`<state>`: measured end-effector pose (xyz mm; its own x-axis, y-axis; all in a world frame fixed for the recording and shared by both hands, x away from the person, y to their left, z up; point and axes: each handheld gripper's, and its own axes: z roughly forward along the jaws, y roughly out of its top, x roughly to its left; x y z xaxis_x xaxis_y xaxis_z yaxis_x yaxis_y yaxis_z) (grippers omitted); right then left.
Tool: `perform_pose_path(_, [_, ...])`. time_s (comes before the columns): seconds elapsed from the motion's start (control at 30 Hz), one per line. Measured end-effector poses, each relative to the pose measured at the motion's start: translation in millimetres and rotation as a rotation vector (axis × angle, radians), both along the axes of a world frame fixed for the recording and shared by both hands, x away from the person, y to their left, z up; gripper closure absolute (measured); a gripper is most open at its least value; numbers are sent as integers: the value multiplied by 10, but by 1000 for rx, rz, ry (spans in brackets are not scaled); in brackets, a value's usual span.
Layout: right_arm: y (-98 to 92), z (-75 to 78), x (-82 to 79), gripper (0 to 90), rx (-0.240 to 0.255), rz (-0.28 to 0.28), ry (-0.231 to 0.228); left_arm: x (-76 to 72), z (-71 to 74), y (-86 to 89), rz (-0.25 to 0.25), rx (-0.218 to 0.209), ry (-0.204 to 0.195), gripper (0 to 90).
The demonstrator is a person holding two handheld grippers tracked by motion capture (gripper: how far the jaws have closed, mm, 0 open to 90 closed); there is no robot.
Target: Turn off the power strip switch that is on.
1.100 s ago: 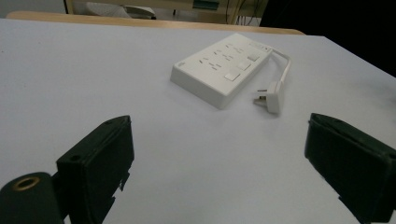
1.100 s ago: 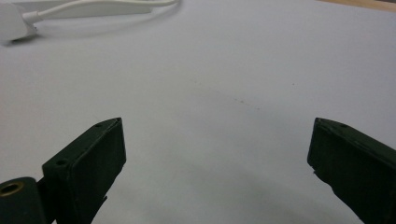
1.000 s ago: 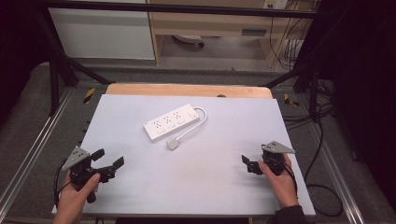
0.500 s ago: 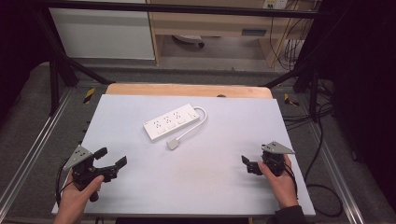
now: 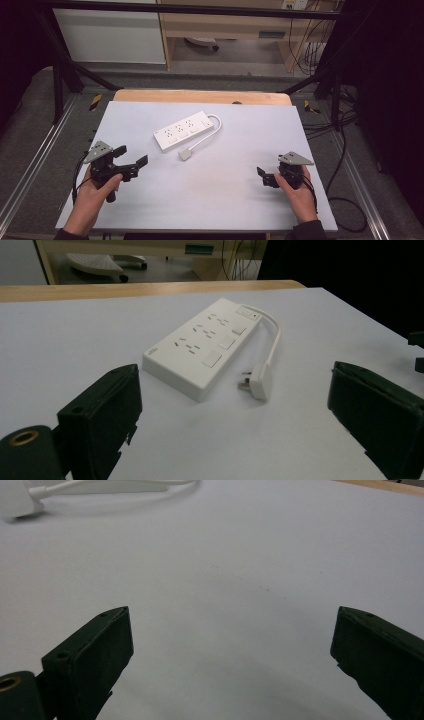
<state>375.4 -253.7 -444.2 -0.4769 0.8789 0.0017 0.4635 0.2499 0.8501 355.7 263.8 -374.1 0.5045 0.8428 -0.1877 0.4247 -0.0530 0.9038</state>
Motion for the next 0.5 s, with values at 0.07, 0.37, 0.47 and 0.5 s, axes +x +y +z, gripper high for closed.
perform_pose_path(0.07, [0,3,-5,38,3,0,-2,74,38,-48,-5,2,5,69])
perform_pose_path(0.37, [14,6,-15,36,-5,11,-2,343,131,-267,-54,25,0,70])
perform_pose_path(0.47, [22,10,-22,36,-6,15,-2,391,147,-334,-66,29,3,70])
perform_pose_path(0.5, [22,10,-22,36,-6,15,-2,404,156,-354,-71,35,3,70])
